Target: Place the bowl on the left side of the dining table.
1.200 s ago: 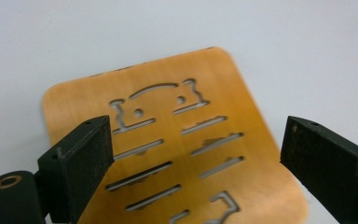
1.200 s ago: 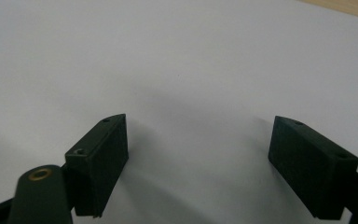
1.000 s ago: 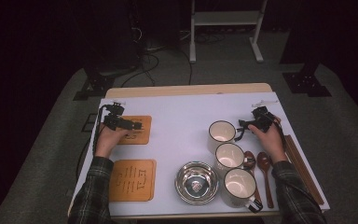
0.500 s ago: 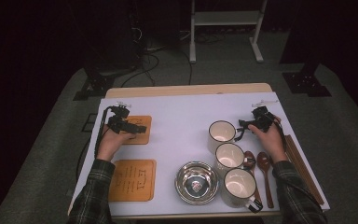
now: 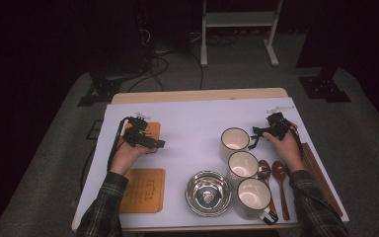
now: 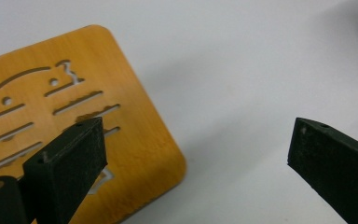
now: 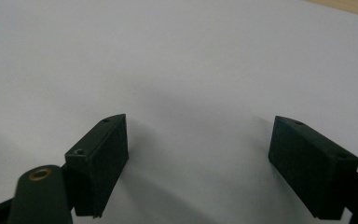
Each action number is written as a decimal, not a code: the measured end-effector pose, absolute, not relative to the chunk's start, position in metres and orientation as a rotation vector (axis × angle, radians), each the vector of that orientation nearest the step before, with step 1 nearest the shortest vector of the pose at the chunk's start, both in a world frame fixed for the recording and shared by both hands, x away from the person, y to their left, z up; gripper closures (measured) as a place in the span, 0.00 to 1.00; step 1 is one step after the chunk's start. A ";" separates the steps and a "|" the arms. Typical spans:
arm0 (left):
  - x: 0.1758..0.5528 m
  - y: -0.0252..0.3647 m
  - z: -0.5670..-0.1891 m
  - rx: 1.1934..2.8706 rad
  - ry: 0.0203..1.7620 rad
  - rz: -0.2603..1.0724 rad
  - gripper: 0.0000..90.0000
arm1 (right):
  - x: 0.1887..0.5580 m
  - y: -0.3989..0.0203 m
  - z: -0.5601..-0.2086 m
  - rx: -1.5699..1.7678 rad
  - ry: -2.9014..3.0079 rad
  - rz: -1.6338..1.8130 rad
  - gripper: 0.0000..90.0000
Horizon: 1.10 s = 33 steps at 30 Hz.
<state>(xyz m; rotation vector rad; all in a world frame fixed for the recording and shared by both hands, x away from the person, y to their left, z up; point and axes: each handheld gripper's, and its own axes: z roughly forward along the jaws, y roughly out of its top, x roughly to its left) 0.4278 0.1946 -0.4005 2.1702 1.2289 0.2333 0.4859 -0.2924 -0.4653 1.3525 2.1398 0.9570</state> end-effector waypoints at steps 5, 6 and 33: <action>0.420 0.187 -0.397 2.174 1.194 0.235 0.04 | 0.486 -0.292 -0.465 1.348 2.140 0.955 0.20; 0.418 0.185 -0.396 2.180 1.185 0.231 0.04 | 0.486 -0.292 -0.465 1.348 2.140 0.954 0.20; 0.378 0.145 -0.388 2.235 1.028 0.133 0.06 | 0.486 -0.293 -0.465 1.347 2.139 0.956 0.21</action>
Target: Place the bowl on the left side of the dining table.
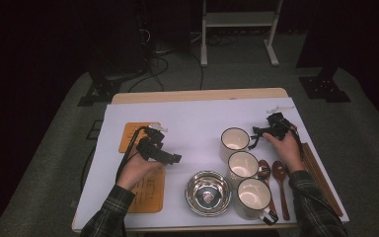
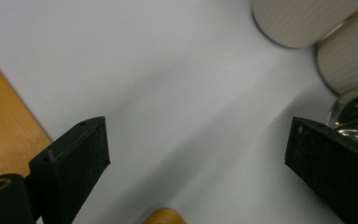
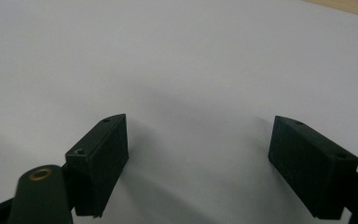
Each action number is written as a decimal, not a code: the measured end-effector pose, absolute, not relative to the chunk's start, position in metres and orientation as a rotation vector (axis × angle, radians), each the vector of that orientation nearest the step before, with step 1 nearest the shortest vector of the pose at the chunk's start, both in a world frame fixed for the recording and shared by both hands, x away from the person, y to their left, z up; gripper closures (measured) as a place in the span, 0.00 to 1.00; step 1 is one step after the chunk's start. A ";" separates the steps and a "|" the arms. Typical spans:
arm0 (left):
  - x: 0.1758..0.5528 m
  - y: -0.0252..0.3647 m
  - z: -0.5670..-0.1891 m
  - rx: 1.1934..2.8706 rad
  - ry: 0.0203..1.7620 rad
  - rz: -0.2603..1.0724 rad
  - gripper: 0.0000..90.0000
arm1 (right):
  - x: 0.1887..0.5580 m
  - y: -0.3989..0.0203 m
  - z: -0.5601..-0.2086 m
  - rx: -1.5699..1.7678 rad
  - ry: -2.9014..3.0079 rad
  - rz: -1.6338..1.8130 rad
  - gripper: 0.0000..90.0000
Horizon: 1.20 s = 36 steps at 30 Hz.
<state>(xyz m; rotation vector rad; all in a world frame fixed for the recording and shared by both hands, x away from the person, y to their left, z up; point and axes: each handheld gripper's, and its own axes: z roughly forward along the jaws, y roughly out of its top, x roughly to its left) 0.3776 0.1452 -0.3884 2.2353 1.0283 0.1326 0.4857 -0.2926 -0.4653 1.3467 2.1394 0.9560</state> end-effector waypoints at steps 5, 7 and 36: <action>0.371 0.137 -0.388 2.251 0.994 0.120 0.06 | 0.486 -0.293 -0.465 1.347 2.140 0.956 0.21; 0.368 0.133 -0.389 2.261 0.980 0.118 0.06 | 0.486 -0.293 -0.465 1.347 2.139 0.956 0.21; 0.344 0.085 -0.410 2.348 0.847 0.025 0.08 | 0.486 -0.293 -0.465 1.345 2.139 0.955 0.21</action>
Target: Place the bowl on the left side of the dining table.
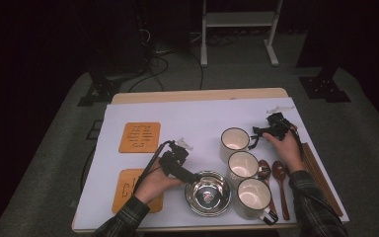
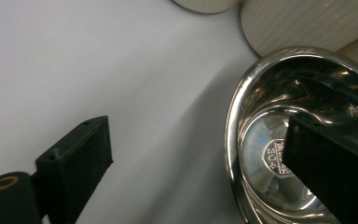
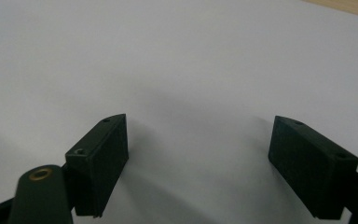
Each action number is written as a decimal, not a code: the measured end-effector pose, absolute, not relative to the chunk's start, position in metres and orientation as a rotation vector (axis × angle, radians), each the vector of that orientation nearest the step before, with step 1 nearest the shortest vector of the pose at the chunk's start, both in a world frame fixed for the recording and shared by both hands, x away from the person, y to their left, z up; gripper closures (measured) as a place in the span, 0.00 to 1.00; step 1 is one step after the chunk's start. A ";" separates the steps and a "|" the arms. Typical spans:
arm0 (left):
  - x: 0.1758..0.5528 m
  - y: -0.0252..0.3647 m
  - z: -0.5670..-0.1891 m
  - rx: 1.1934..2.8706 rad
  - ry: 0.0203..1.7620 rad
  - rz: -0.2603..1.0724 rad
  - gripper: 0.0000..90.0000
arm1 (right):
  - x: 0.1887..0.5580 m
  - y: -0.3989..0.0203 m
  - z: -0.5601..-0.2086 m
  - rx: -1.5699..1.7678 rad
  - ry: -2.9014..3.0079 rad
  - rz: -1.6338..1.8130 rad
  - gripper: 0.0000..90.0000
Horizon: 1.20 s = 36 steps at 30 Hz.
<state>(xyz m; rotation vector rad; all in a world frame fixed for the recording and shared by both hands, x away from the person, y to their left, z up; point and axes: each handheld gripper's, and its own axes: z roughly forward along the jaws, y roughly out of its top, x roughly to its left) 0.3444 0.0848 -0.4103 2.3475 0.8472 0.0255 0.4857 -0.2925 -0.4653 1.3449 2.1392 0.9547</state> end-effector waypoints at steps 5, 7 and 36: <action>0.342 0.078 -0.416 2.376 0.839 0.023 0.09 | 0.486 -0.292 -0.465 1.346 2.138 0.955 0.21; 0.342 0.077 -0.417 2.386 0.831 0.026 0.12 | 0.486 -0.292 -0.465 1.346 2.139 0.955 0.21; 0.338 0.069 -0.429 2.459 0.795 -0.066 0.56 | 0.486 -0.292 -0.465 1.346 2.138 0.955 0.21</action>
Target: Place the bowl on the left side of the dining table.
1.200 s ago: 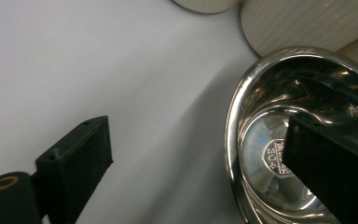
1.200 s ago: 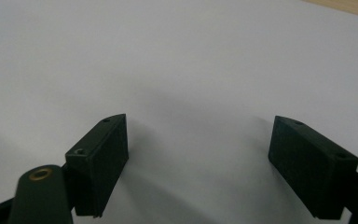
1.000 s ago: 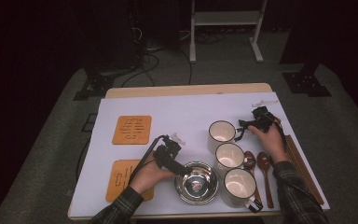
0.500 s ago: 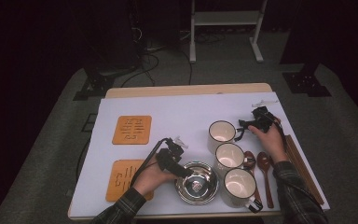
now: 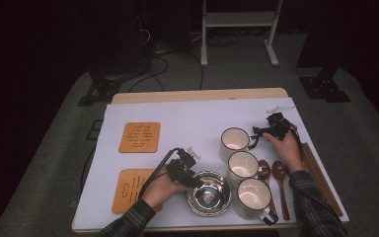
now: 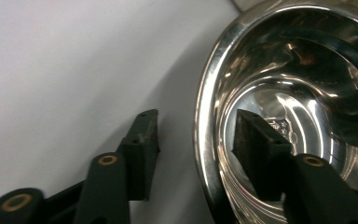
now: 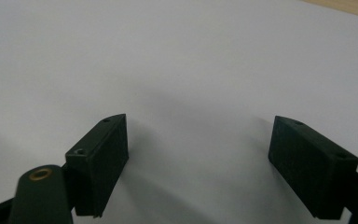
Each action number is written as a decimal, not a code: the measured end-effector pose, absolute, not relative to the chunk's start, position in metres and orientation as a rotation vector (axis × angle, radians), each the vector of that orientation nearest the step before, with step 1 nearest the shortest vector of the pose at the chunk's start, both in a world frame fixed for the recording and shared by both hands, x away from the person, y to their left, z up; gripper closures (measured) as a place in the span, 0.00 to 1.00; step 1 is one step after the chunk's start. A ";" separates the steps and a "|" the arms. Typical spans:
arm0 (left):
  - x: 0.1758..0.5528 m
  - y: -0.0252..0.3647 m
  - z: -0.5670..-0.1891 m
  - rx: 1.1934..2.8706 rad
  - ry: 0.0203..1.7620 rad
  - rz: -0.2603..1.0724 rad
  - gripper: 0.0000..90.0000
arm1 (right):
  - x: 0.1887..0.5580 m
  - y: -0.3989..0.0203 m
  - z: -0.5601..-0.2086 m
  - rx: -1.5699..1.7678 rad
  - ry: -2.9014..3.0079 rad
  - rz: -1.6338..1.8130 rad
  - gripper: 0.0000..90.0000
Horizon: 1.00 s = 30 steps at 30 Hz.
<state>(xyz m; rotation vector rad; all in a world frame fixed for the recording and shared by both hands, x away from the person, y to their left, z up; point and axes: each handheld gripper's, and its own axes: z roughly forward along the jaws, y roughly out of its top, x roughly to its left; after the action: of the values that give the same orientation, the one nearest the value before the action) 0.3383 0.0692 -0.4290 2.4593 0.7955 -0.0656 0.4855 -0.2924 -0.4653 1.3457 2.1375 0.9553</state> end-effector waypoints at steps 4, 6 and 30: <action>0.338 0.069 -0.430 2.473 0.782 -0.087 0.65 | 0.485 -0.292 -0.465 1.346 2.138 0.955 0.21; 0.339 0.069 -0.430 2.480 0.776 -0.098 0.69 | 0.485 -0.292 -0.465 1.346 2.138 0.955 0.21; 0.340 0.067 -0.432 2.486 0.749 -0.158 0.90 | 0.486 -0.292 -0.465 1.346 2.138 0.955 0.21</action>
<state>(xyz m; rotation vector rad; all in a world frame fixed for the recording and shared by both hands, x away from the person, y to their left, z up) 0.3396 0.0674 -0.4316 2.4862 0.7490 -0.1579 0.4856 -0.2924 -0.4653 1.3465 2.1381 0.9554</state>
